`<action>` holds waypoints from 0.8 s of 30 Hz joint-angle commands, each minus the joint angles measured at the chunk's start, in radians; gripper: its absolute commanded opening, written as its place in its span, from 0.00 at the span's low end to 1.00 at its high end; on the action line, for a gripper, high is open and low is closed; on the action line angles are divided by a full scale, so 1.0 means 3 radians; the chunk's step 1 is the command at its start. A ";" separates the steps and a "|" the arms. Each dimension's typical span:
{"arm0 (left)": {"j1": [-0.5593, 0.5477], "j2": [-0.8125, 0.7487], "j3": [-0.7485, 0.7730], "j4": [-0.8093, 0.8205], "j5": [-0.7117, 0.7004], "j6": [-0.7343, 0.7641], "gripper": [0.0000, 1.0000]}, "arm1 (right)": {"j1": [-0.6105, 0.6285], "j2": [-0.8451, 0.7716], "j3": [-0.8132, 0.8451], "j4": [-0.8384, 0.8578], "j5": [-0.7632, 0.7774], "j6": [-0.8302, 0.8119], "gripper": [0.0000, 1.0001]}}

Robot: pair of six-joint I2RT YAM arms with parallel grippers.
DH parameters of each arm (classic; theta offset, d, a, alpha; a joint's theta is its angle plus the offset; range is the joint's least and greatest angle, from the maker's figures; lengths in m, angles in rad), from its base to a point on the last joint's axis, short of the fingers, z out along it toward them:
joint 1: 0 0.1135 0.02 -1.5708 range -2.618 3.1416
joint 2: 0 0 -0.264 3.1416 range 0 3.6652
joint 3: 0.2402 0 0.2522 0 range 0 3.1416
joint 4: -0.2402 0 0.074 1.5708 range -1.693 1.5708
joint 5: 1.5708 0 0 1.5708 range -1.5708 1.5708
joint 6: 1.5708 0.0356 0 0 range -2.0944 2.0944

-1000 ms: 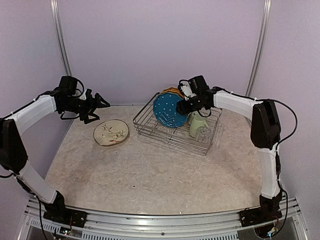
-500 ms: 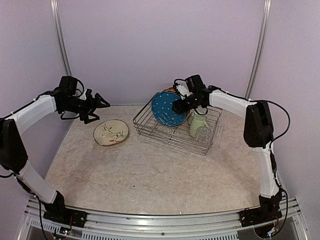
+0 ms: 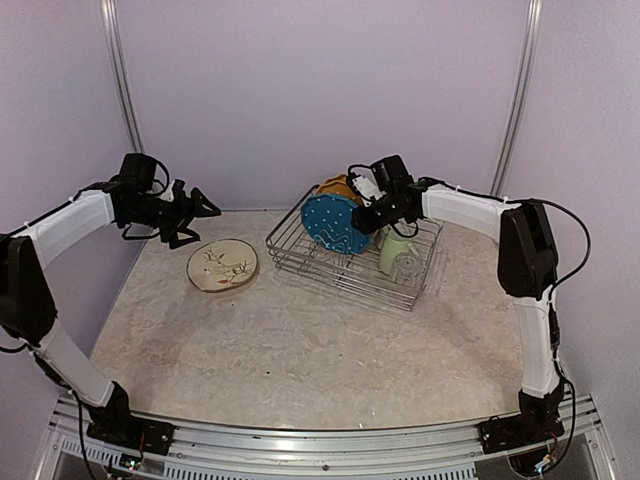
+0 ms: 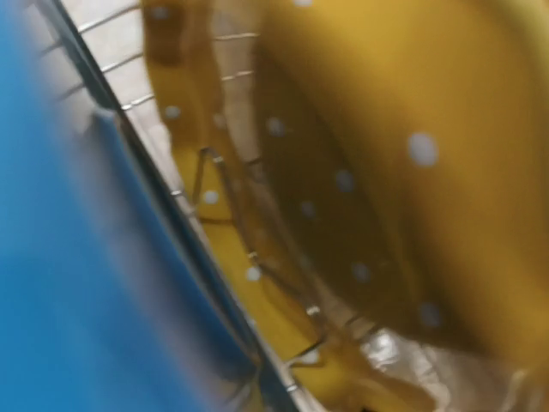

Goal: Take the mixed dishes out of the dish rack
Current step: Grab the plate from the dish rack.

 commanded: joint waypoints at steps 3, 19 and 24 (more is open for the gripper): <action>0.0006 0.0065 0.0077 -0.0034 0.0056 0.0008 0.91 | 0.0228 -0.0221 -0.0234 0.0356 -0.0042 -0.0051 0.32; 0.0010 0.0065 0.0076 -0.0027 0.0080 0.0000 0.91 | 0.0289 0.0144 0.0069 0.0572 0.0534 -0.0621 0.52; 0.0011 0.0051 0.0081 -0.0037 0.0060 0.0011 0.91 | 0.0284 0.0239 0.0186 0.0534 0.0522 -0.0693 0.40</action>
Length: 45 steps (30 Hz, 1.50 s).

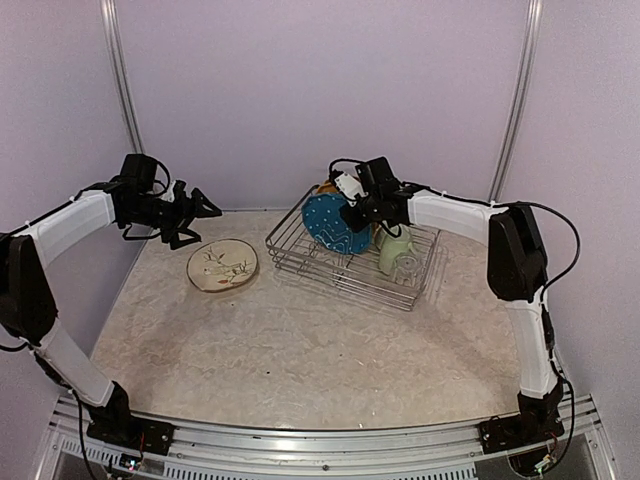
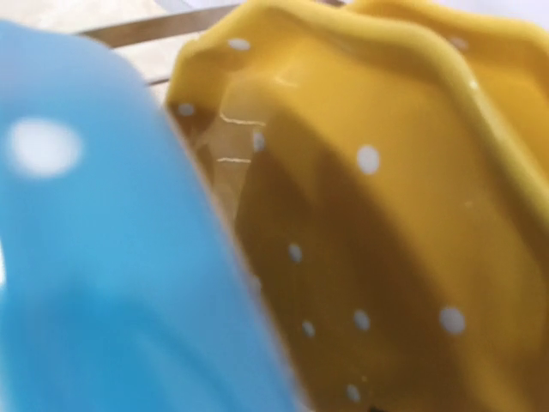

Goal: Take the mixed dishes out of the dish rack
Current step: Grab the plate from the dish rack.

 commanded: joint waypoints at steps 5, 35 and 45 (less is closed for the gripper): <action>0.0011 0.0029 0.0082 -0.0044 0.0011 0.0013 0.91 | 0.0056 0.0078 0.0168 -0.0040 -0.0153 -0.0179 0.20; -0.0009 0.0050 0.0087 -0.0041 0.0033 0.0018 0.91 | 0.0317 -0.0575 0.0344 -0.0154 0.0570 -0.0446 0.00; -0.0019 0.0034 0.0094 -0.0046 0.0055 0.0016 0.91 | 0.0358 -0.0888 0.0168 -0.0034 0.0830 0.0053 0.00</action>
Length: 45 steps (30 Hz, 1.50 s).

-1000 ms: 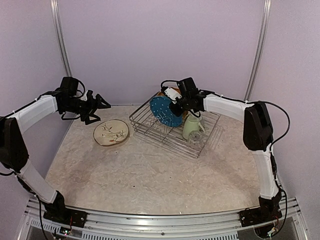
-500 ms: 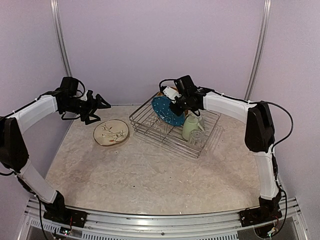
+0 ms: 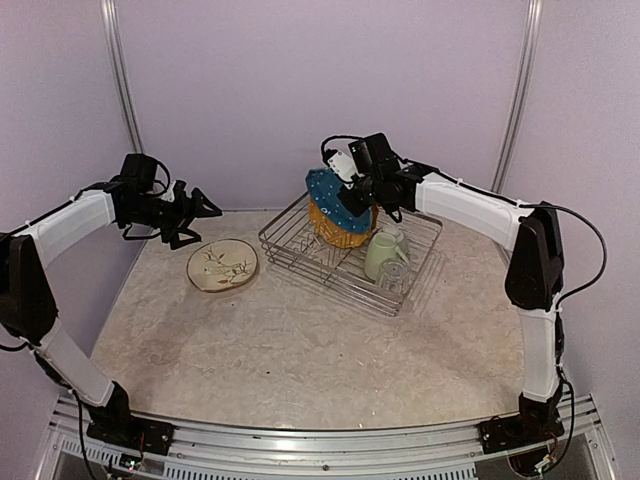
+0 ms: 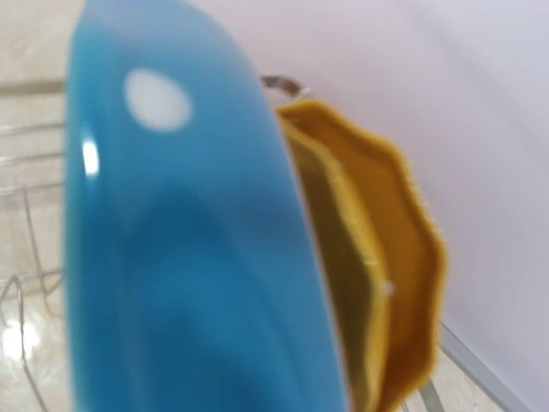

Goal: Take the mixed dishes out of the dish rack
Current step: Grab the plate from the dish rack, then pass from the right arm to the left

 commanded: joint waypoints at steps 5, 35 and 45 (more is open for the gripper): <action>-0.0043 0.0010 0.0095 -0.0041 0.0085 0.0023 0.91 | 0.0051 -0.0727 -0.0430 0.0645 -0.0101 0.0943 0.00; -0.0401 -0.0009 -0.0340 0.1332 0.1538 -0.0440 0.92 | -0.0011 -0.1119 -0.1965 0.3279 -0.2254 0.3941 0.00; -0.0401 0.0058 -0.0495 0.1781 0.1725 -0.0753 0.82 | 0.0162 -0.0772 -0.1963 0.3968 -0.2280 0.4444 0.00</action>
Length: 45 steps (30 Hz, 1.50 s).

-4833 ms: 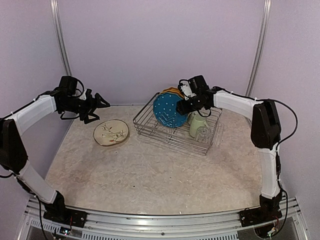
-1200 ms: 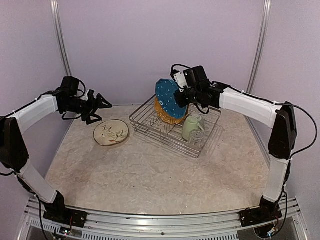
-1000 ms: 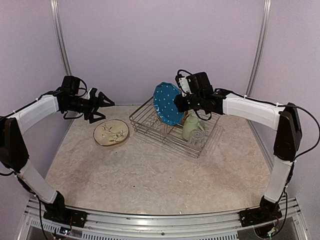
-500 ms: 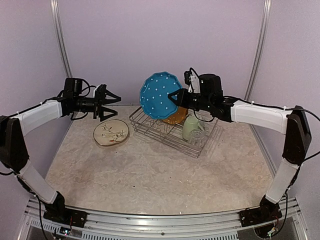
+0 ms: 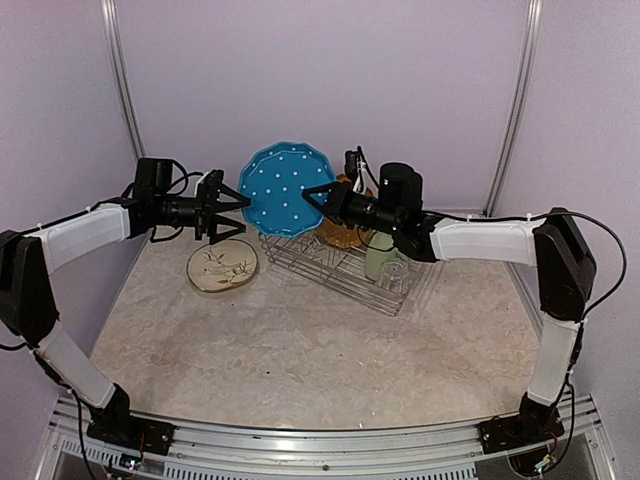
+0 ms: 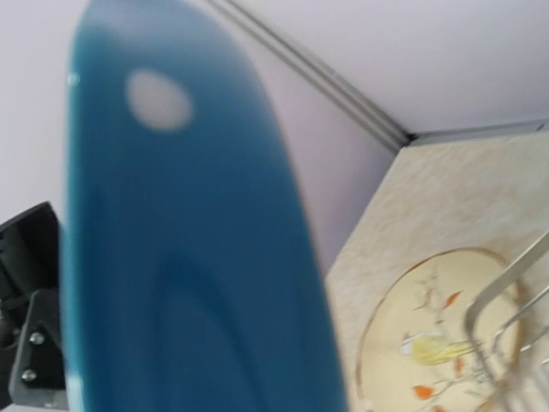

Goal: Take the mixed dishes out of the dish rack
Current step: Pass from the right arm to the left

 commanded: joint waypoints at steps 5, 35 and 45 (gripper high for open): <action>-0.0005 0.0068 -0.0112 0.0284 0.0102 -0.0141 0.70 | 0.0114 0.0158 0.0118 0.1028 -0.0121 0.0500 0.00; 0.0088 0.0087 0.0013 -0.0252 -0.0453 0.0168 0.00 | 0.0286 0.0267 0.0101 0.0663 0.0312 0.0419 0.44; 0.0342 -0.0035 -0.0137 0.0088 -0.0330 -0.0048 0.00 | 0.0281 0.0205 0.0121 0.0292 0.0530 0.0168 0.94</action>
